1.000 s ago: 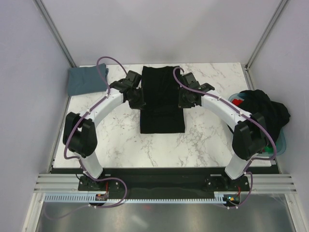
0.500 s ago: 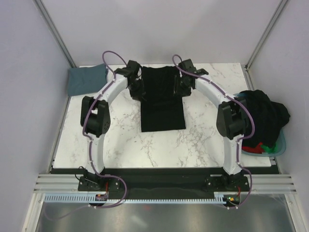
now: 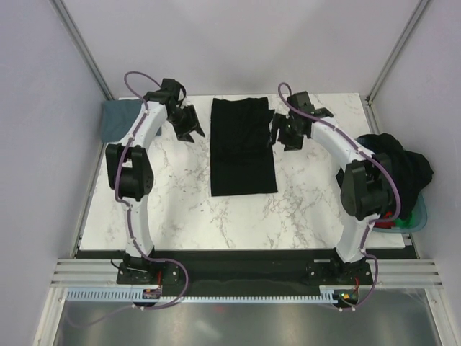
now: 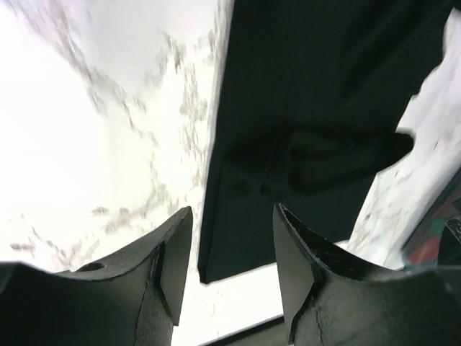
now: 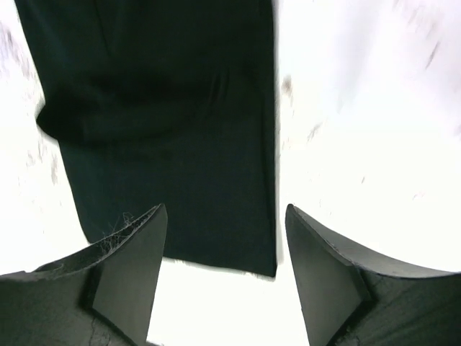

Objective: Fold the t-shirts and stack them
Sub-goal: Fold the tshirt

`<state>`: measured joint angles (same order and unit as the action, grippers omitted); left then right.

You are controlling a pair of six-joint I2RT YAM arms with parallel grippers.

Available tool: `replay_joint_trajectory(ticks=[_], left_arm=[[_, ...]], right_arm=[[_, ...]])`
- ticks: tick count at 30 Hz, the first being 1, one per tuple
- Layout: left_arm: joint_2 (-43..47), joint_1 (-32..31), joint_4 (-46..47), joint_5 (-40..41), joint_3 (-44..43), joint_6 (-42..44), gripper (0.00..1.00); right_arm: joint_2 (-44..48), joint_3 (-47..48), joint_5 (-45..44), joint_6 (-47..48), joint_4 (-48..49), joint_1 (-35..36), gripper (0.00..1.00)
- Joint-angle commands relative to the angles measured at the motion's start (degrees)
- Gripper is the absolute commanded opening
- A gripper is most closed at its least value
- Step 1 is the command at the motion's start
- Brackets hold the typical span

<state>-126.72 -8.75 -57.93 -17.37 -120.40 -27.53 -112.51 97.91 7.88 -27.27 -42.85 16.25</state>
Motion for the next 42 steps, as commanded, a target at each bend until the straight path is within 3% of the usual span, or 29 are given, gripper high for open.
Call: replay_joint_trajectory(ticks=[1,6,11,15,23,28,31,33,34,37,39,42], left_arm=[[10.4,-2.8,4.2,-2.2,13.9,2.0,0.55],[24.6,-5.0,10.2,-0.4,33.7,3.3,0.53],[40.0,-5.2,11.5,7.3,48.6,4.9,0.53],[51.9,-5.1,11.5,8.7,58.3,6.5,0.53],[65.2,-5.2,13.7,14.4,68.4,5.9,0.51],[67.7,-5.2,15.9,13.8,69.9,6.4,0.50],[68.1,-5.2,15.9,13.5,70.0,6.4,0.50],[68.2,-5.2,15.9,13.6,69.9,6.5,0.51],[68.3,-5.2,15.8,13.6,69.9,6.7,0.55],[69.1,-5.2,16.0,15.7,70.7,5.8,0.83],[69.0,-5.2,16.4,15.6,71.2,5.7,0.99],[66.5,-5.2,17.4,11.0,70.7,5.2,1.00]], right_arm=[[8.6,-12.3,2.8,-2.3,9.9,2.7,0.74],[7.6,-14.7,5.5,-1.9,12.4,10.8,0.73],[-1.1,-9.9,8.6,-2.6,14.4,12.9,0.72],[-8.0,-3.0,8.6,-2.5,14.5,12.8,0.71],[-20.5,14.1,9.0,-2.7,12.5,11.4,0.71],[-28.8,24.1,10.0,-6.4,12.0,7.4,0.71],[-33.8,35.3,13.8,-12.2,11.7,4.8,0.71],[-33.5,40.0,12.7,-12.6,11.8,4.1,0.71],[-31.0,39.7,11.7,-12.2,12.1,4.0,0.72],[-20.5,29.2,9.7,-10.0,16.6,3.8,0.75],[-14.4,17.2,9.2,-8.9,19.7,3.4,0.75],[-2.7,1.2,6.5,-6.0,21.7,3.3,0.77]])
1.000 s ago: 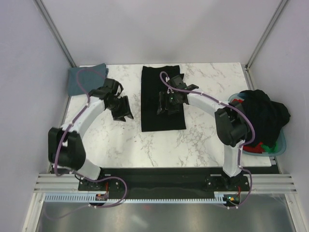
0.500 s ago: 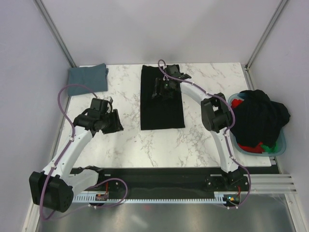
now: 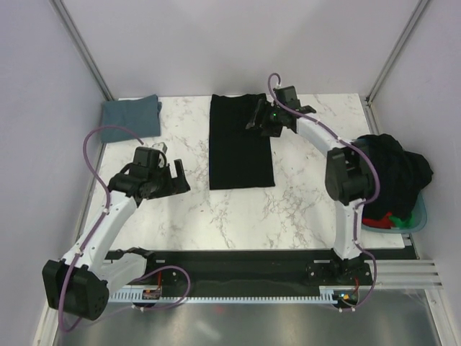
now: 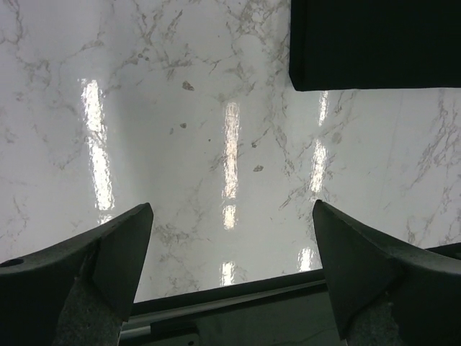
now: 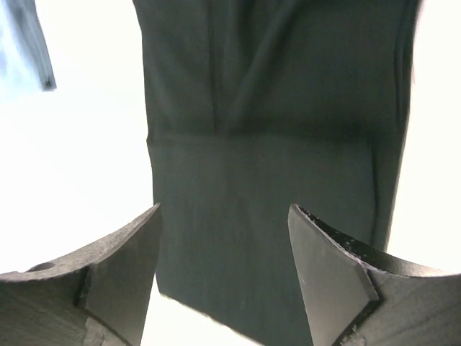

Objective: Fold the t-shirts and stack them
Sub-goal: Fold the tshirt

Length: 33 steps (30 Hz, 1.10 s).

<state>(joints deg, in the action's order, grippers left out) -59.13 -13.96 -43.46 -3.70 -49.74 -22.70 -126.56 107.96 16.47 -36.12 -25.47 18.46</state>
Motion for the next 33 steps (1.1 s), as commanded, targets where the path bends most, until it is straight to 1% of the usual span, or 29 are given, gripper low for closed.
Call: replay_joint_trajectory(ticks=[1,2,3,4,6,7,8,9,13,14,16,17,23,26,27,30,33], left_arm=[[-2.8,0.0,3.9,-4.2,-0.1,-0.8,1.00],[-3.4,0.0,4.9,-7.1,0.2,-1.6,1.00],[-4.1,0.0,6.1,-8.2,0.3,-2.3,1.00],[-4.9,0.0,8.5,-9.3,0.6,-4.0,1.00],[-6.3,0.0,11.0,-10.9,1.4,-5.9,1.00],[-7.2,-0.1,12.0,-11.5,1.4,-7.3,0.99],[-9.6,-0.1,14.3,-12.7,1.5,-7.8,0.98],[-10.6,-0.1,15.4,-13.2,1.4,-8.3,0.95],[-16.5,-0.2,20.7,-14.6,0.8,-11.1,0.90],[-17.5,-0.2,22.4,-15.1,0.6,-11.6,0.86],[-20.5,-0.3,23.9,-16.5,0.3,-12.9,0.82],[-21.5,-0.3,24.7,-16.9,0.3,-13.2,0.78],[-26.0,-1.2,28.3,-16.9,0.9,-14.8,0.73],[-28.0,-1.6,30.0,-16.6,1.5,-15.3,0.70],[-28.5,-1.8,30.4,-16.5,1.5,-15.4,0.70],[-30.5,-2.1,31.6,-16.3,1.8,-15.9,0.68],[-32.6,-2.7,32.7,-16.1,1.8,-16.0,0.66]], right_arm=[[16.6,-16.7,-2.6,3.2,5.0,1.2,0.78],[18.9,-20.3,-3.1,3.7,5.4,1.2,0.79],[20.9,-23.6,-2.9,3.7,6.0,1.1,0.79],[24.1,-29.2,-2.7,3.5,6.1,1.2,0.80],[26.6,-34.5,0.0,2.2,7.0,1.1,0.79],[28.8,-39.4,1.0,1.7,7.5,1.2,0.78],[29.8,-41.7,1.7,1.1,8.8,1.2,0.78],[31.6,-43.7,2.9,0.4,9.3,1.2,0.77],[34.0,-50.3,1.4,1.0,9.6,1.1,0.74],[34.2,-50.9,1.3,1.1,9.8,1.1,0.73],[33.7,-52.6,2.2,1.4,10.6,1.1,0.72],[33.2,-52.9,2.7,1.7,11.4,1.2,0.71],[30.2,-54.5,2.9,3.8,13.0,1.1,0.65],[29.2,-55.1,2.5,4.4,14.0,1.1,0.59],[28.7,-55.1,2.3,4.5,14.0,1.1,0.54],[28.0,-55.4,2.3,5.0,14.4,0.9,0.47],[27.6,-55.8,2.3,5.5,14.7,0.5,0.42]])
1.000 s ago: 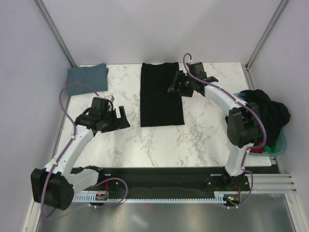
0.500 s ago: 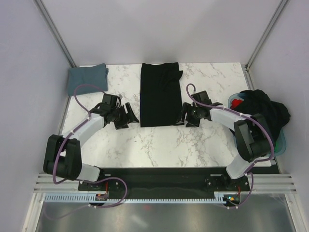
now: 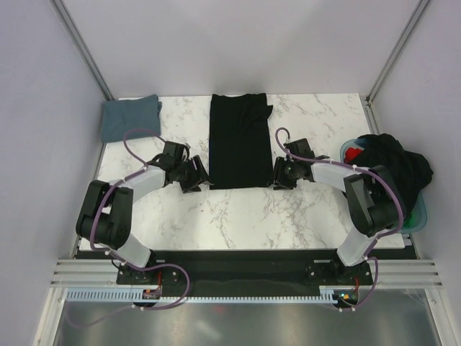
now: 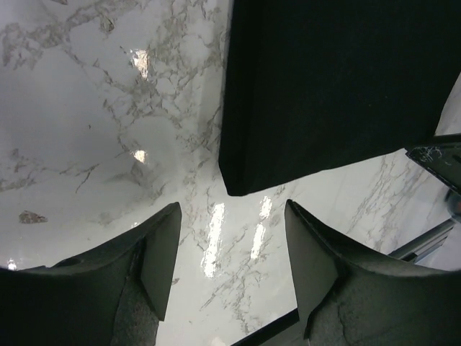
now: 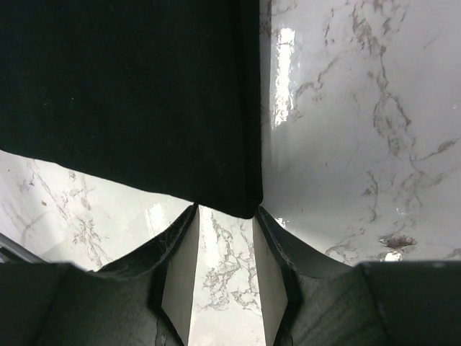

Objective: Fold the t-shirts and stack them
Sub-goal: Fold the tshirt

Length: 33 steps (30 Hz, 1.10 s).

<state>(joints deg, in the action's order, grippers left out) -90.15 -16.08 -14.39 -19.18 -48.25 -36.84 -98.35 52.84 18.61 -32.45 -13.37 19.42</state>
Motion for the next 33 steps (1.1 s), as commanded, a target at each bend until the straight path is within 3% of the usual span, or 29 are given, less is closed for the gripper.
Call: replay_joint_trajectory(ticks=[1,8,13,20,23,33], left_arm=[[-2.1,-0.6,3.9,-0.3,0.2,-1.9,0.66],[-7.1,-1.7,6.4,-0.3,-0.4,-2.3,0.57],[-9.6,-2.3,7.9,0.3,-0.2,-2.5,0.51],[-11.1,-2.9,8.2,1.8,-0.2,-2.3,0.03],[-10.5,-3.3,8.0,1.9,0.1,-2.4,0.02],[0.7,-7.2,0.7,4.4,2.5,-2.2,0.02]], right_arm=[[-0.7,-0.7,0.1,2.0,2.5,-0.5,0.42],[-1.1,-1.5,0.3,3.0,2.6,-1.6,0.41],[-1.8,-1.8,1.0,3.4,2.9,-1.9,0.34],[-3.1,-1.9,2.1,3.5,3.2,-1.9,0.14],[-2.9,-1.9,2.8,3.4,3.1,-1.8,0.00],[6.7,-6.3,5.5,1.5,0.6,-1.8,0.00]])
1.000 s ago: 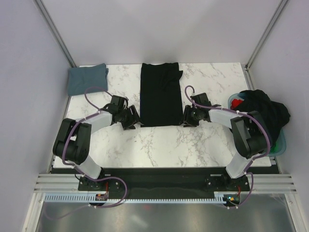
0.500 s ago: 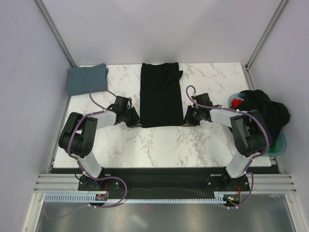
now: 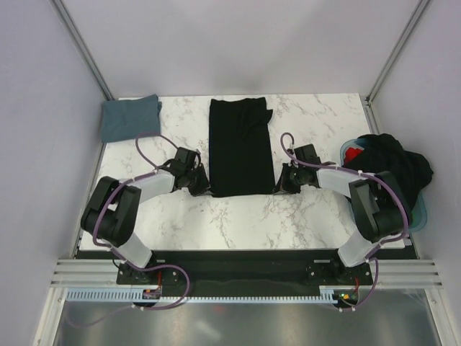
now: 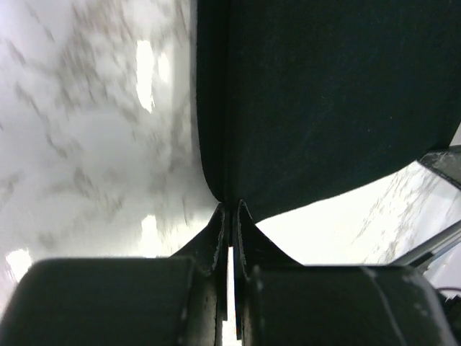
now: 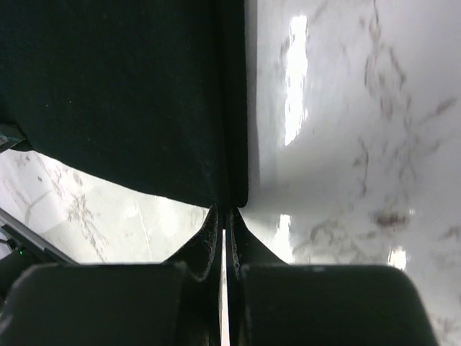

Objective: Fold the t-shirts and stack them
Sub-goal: Fold the tshirt

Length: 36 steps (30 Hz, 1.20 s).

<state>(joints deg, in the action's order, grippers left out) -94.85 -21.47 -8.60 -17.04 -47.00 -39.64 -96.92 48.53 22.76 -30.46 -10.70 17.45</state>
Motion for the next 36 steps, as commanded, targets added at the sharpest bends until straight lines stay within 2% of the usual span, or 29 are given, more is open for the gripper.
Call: replay_joint_trajectory(ticks=[1,11,16,19,23,27,32,36], left_arm=[[6.8,-2.4,-5.8,2.6,1.9,0.7,0.02],[30.3,-9.9,-20.6,4.2,7.4,-3.4,0.02],[40.3,-12.4,-34.4,5.9,3.5,-3.9,0.02],[44.4,-12.5,-38.7,7.7,-0.7,-3.4,0.02],[43.9,-12.4,-41.5,12.7,-5.9,-1.3,0.02],[37.2,-12.4,-41.2,18.3,-11.9,0.6,0.02],[29.6,-11.1,-39.4,20.4,-18.4,3.9,0.02],[23.7,-8.2,-39.1,18.5,-25.0,5.8,0.02]], right_arm=[[6.8,-2.6,1.6,-0.8,-3.2,0.2,0.00],[33.0,-9.4,0.9,-5.1,-15.0,4.1,0.00],[44.6,-7.3,-3.3,-11.2,-23.3,13.2,0.00],[47.3,-3.7,-7.4,-13.2,-28.7,15.5,0.00],[46.3,3.1,-11.9,-12.0,-32.3,15.5,0.00],[40.8,9.5,-17.1,-8.8,-33.9,15.5,0.00],[32.7,17.6,-23.6,-5.2,-34.2,15.3,0.00],[27.8,22.5,-25.0,-2.9,-34.1,13.4,0.00]])
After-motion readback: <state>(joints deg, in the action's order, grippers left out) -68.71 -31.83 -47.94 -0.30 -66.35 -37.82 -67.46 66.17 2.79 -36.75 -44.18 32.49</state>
